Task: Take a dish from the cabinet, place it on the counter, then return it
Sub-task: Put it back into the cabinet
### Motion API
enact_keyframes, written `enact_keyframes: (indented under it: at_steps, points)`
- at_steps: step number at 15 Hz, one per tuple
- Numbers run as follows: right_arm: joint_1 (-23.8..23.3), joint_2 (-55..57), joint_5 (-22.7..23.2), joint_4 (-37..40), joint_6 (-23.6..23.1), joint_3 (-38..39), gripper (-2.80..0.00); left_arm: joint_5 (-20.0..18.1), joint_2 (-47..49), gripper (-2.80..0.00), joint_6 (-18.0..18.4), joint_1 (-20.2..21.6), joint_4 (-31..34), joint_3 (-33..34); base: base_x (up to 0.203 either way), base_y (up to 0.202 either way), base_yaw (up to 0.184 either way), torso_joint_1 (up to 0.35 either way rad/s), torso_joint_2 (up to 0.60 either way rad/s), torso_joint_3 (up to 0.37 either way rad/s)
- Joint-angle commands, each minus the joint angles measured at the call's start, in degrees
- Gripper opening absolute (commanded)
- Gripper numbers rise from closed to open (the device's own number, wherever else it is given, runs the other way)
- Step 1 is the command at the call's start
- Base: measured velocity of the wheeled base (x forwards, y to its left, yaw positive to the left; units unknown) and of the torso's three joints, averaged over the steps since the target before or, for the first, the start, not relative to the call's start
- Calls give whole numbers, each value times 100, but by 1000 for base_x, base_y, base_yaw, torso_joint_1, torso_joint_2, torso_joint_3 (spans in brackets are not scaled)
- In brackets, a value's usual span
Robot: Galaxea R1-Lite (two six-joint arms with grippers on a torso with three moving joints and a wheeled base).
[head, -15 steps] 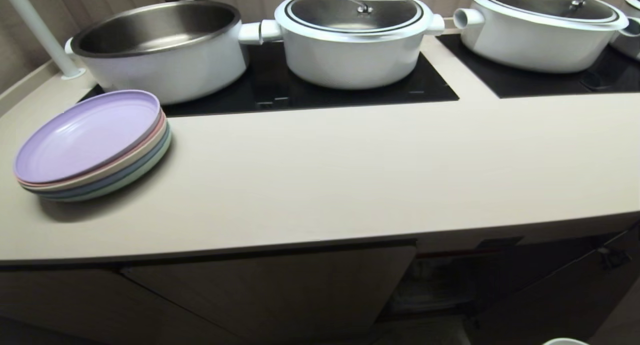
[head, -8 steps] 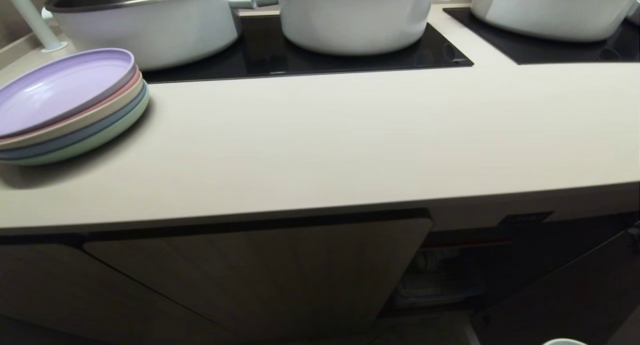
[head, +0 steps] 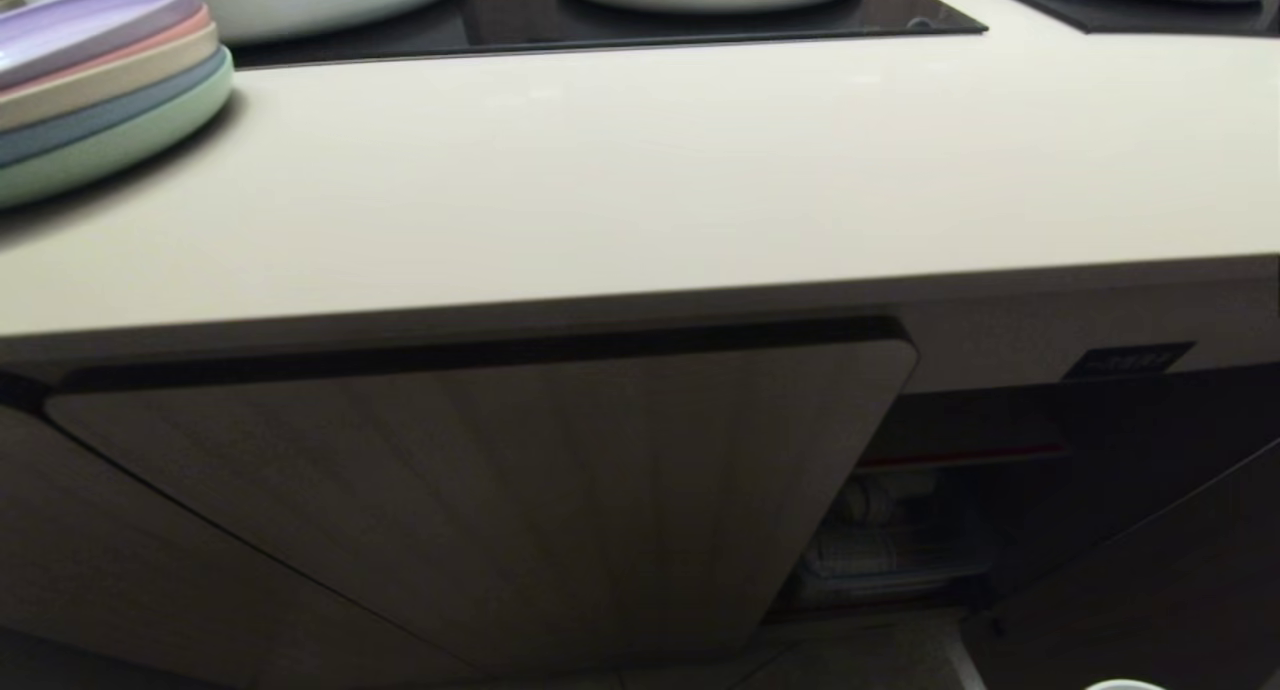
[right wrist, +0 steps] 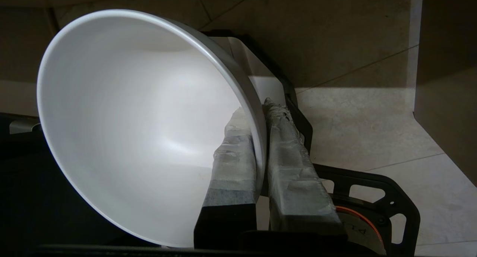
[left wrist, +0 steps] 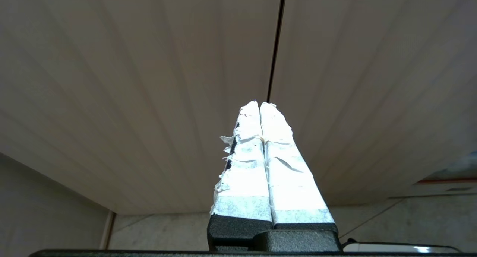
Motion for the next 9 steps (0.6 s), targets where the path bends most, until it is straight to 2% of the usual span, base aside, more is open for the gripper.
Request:
enact_keyframes:
  at_steps: [1, 9]
  points:
    - [12, 26, 5, 9, 18, 7, -280, 3, -2, -280, -3, 2, 2, 0, 0, 0, 0, -179, 484, 283]
    - [-14, 55, 5, 0, 80, 15, -280, 3, -2, -280, -5, 2, 2, 0, 0, 0, 0, -157, 463, 302]
